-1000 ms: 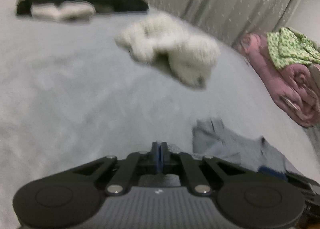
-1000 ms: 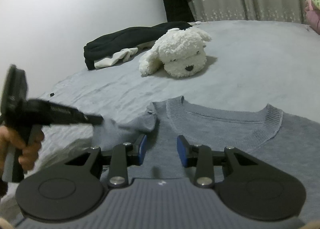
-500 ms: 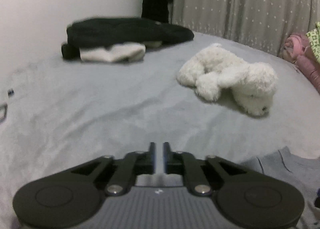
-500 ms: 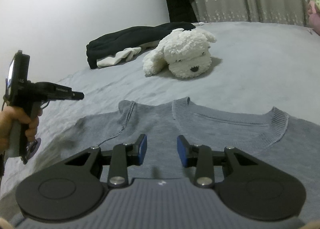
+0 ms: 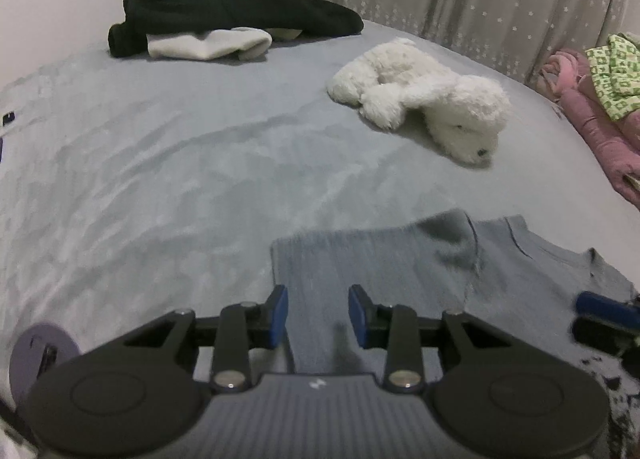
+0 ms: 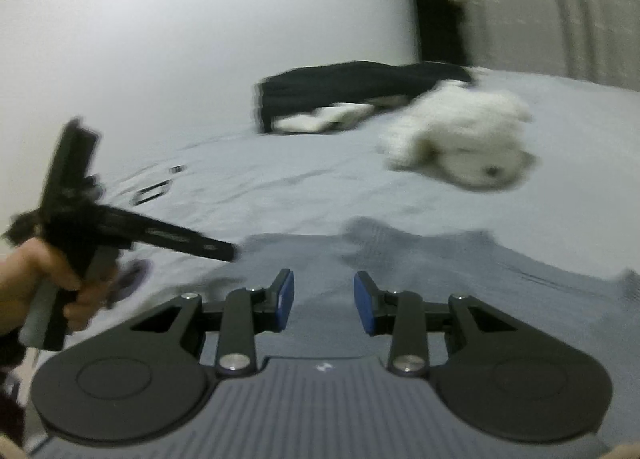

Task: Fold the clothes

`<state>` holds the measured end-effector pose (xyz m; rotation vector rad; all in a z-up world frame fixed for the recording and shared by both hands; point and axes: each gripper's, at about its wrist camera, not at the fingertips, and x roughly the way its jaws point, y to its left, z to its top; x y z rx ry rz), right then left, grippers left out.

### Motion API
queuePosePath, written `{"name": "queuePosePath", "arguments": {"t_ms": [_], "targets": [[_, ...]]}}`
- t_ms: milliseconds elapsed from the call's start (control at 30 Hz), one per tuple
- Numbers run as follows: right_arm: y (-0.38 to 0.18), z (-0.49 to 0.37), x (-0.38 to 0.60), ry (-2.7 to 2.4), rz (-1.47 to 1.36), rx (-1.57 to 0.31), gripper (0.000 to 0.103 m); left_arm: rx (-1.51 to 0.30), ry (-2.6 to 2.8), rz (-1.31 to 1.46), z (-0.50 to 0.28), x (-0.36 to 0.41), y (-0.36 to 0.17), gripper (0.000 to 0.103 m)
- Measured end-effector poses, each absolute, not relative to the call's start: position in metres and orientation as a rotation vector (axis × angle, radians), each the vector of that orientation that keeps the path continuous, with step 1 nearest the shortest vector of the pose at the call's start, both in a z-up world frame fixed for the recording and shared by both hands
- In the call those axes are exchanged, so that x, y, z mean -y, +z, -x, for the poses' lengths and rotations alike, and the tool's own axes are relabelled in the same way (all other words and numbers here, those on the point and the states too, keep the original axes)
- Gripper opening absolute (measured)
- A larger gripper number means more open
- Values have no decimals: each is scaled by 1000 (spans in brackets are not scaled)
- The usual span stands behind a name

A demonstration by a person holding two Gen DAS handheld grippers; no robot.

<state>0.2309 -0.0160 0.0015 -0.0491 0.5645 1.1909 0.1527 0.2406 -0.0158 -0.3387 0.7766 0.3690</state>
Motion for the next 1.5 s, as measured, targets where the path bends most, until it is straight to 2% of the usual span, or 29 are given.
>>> {"name": "queuePosePath", "arguments": {"t_ms": [100,200,567,667,733,800,933,1033,1100,1133,1233,1267,1300,1333,1500], "targets": [[2,-209,-6,1317,102,-550,38,-773,361,386,-146,-246,-16,22],[-4,-187,-30,1418,160,-530,38,-796,326,423,-146,-252,-23,8],[-47,-151,-87,1357,391,-456,36,-753,226,482,-154,-263,-47,8],[-49,-157,-87,1313,390,-453,31,-744,230,497,-154,-263,-41,14],[-48,-161,-85,1289,384,-443,30,-728,234,500,-152,-264,-35,30],[-48,-164,-84,1284,385,-446,30,-725,246,497,-152,-266,-35,37],[-57,-168,-87,1252,400,-468,29,-739,289,492,-155,-272,-42,38],[-59,-172,-90,1226,393,-480,19,-730,312,507,-159,-279,-51,39],[-60,-173,-92,1203,396,-478,7,-700,320,526,-162,-283,-55,39],[-61,-172,-92,1193,397,-476,5,-681,324,540,-164,-286,-57,38],[-58,-180,-82,1218,304,-525,4,-644,329,582,-169,-294,-60,33],[-57,-187,-78,1237,241,-560,4,-636,330,596,-171,-297,-62,27],[-56,-195,-73,1268,155,-607,4,-627,331,611,-173,-300,-63,9],[-55,-203,-69,1297,70,-652,4,-622,332,618,-175,-302,-65,3],[-56,-215,-60,1421,-205,-806,5,-559,383,514,-176,-299,-55,2]]}}
